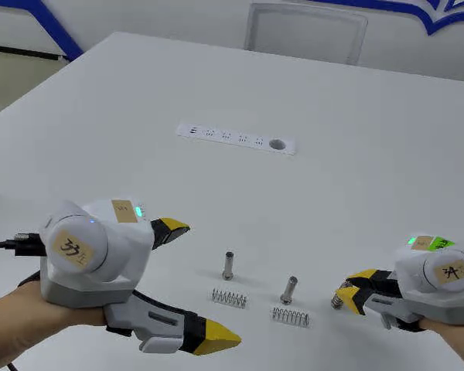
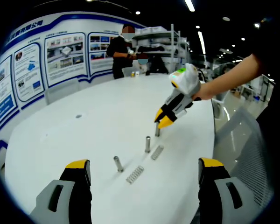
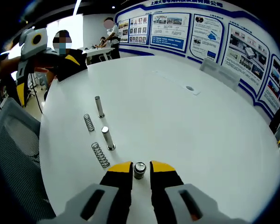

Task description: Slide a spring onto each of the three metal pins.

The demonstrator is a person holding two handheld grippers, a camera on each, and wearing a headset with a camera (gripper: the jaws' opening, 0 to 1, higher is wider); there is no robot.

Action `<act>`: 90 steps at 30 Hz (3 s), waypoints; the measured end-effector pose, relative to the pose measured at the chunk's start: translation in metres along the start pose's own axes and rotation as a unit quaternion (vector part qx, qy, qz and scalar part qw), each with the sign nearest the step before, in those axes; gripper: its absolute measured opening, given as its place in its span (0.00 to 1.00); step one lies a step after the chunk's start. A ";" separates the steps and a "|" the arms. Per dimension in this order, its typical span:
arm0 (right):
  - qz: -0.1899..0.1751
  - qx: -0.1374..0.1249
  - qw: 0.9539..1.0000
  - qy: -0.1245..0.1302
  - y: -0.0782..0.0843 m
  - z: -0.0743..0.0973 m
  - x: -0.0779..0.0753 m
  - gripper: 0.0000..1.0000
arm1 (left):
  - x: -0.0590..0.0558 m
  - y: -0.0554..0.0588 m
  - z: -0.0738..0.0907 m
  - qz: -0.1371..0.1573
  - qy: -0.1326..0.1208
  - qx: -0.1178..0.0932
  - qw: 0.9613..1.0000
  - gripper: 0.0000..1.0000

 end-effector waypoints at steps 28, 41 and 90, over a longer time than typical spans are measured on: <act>0.112 0.014 0.989 -0.090 -0.013 -0.020 0.060 0.18 | -0.003 0.007 0.000 0.007 0.005 0.003 1.000 0.98; 0.090 0.060 0.989 -0.101 0.007 -0.041 0.057 0.18 | 0.000 0.008 0.001 0.019 0.003 0.000 1.000 0.97; 0.182 0.010 0.970 -0.159 -0.063 0.029 0.097 0.10 | -0.031 -0.023 -0.022 -0.052 0.057 -0.025 0.997 0.75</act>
Point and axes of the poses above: the centre of the closed fingertips' face, and the gripper's own axes: z roughly backward along the fingers, x roughly to its left, y roughly out of its underside, the point moved 6 cm from there along z, roughly backward along the fingers, and after that the axes turned 4 degrees about -y, right-handed, at the moved point
